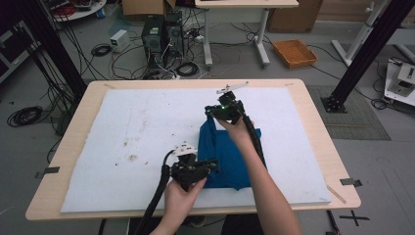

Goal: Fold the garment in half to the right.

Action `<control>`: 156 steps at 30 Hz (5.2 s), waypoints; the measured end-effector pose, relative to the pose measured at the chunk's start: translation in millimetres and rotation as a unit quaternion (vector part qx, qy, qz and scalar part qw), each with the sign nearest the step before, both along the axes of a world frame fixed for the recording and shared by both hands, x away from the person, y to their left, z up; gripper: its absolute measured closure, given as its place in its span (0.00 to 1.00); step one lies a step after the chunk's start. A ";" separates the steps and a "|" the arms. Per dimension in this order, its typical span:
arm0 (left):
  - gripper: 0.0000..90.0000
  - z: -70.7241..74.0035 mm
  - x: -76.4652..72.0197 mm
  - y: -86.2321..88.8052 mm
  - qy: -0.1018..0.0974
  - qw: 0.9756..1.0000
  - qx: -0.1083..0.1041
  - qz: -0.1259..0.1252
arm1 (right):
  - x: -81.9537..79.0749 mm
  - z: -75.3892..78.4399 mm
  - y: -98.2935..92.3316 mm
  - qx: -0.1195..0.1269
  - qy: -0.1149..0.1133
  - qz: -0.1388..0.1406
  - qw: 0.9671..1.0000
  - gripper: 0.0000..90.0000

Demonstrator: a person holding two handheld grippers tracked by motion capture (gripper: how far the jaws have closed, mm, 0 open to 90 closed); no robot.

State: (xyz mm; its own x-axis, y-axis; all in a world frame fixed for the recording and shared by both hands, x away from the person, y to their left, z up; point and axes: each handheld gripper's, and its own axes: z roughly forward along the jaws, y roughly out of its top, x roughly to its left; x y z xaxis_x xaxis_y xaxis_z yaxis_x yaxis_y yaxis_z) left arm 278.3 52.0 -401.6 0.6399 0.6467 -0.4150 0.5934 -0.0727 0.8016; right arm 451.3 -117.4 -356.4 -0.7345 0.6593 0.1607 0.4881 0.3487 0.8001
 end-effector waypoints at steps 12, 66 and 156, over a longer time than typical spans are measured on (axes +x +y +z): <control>0.94 -11.4 13.5 -68.1 0.012 0.999 0.002 -0.040 | -0.7 -2.6 -78.3 -0.017 0.005 -0.036 0.999 0.97; 0.54 -8.9 -9.5 52.1 -0.050 0.998 0.022 0.001 | -17.0 -54.5 -144.0 -0.099 0.045 -0.195 0.975 0.89; 0.51 -25.8 -12.2 99.5 -0.031 0.998 0.039 0.031 | -17.4 -48.4 -152.3 -0.021 0.048 -0.209 0.976 0.80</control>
